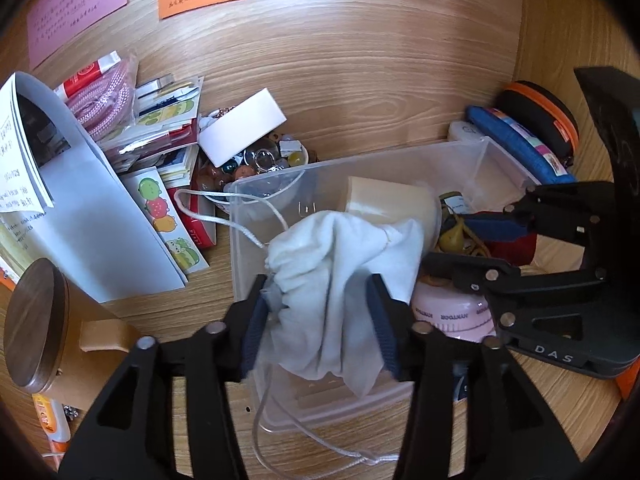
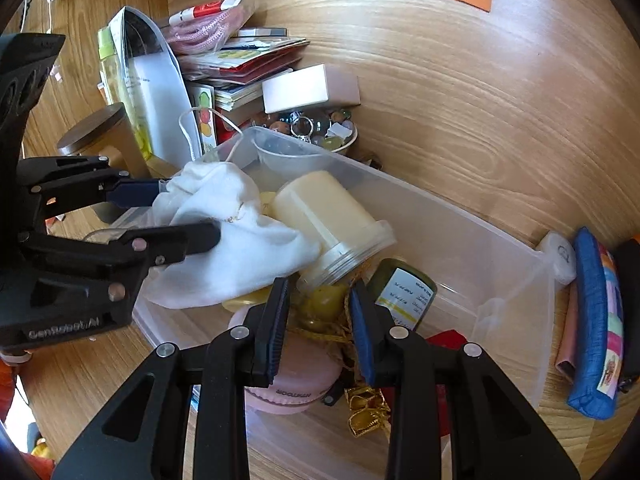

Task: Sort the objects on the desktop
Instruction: 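Carry the white bag and gourd keychain over the clear box with both grippers, then release the white bag and gourd keychain into the box with both grippers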

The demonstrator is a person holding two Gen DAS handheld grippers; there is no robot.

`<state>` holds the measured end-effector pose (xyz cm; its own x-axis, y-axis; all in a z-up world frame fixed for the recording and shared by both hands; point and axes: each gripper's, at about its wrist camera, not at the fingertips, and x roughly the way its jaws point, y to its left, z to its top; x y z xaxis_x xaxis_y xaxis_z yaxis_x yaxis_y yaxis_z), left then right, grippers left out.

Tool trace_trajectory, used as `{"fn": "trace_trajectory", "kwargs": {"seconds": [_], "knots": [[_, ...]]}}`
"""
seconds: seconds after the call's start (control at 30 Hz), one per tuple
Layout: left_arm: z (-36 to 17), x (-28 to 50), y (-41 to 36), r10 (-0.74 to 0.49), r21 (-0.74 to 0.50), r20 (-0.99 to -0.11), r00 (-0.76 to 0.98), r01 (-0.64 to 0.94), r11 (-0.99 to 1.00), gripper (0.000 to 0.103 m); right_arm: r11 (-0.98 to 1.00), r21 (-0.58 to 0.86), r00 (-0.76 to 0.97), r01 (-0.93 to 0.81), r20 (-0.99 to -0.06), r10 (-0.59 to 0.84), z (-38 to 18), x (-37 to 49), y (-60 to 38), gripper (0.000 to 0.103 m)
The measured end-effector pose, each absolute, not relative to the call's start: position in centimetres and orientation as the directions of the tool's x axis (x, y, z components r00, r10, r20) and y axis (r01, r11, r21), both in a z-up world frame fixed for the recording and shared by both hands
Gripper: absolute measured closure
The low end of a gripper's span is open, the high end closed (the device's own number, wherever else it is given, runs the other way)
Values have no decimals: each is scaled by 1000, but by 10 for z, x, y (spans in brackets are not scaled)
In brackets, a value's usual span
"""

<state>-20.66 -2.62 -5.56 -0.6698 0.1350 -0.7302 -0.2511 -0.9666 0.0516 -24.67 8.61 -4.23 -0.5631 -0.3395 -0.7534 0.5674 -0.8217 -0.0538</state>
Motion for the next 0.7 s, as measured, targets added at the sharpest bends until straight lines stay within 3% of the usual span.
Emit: {"fn": "trace_trajectory", "kwargs": {"seconds": [0.2, 0.33, 0.57, 0.7], "knots": [[-55, -205, -25, 136, 47, -734, -666, -249, -967, 48, -814, -89, -580, 574, -746, -328, -39, -243, 86, 73], [-54, -204, -25, 139, 38, -738, -660, -247, -968, 48, -818, -125, -615, 562, -724, -312, -34, -236, 89, 54], [-48, -197, -25, 130, 36, -734, -666, -230, -972, 41, -830, -128, -644, 543, -699, -313, -21, -228, 104, 53], [-44, -192, -20, 101, 63, -724, -682, -212, -975, 29, -845, -112, -646, 522, -699, -307, -18, -226, 115, 53]]}}
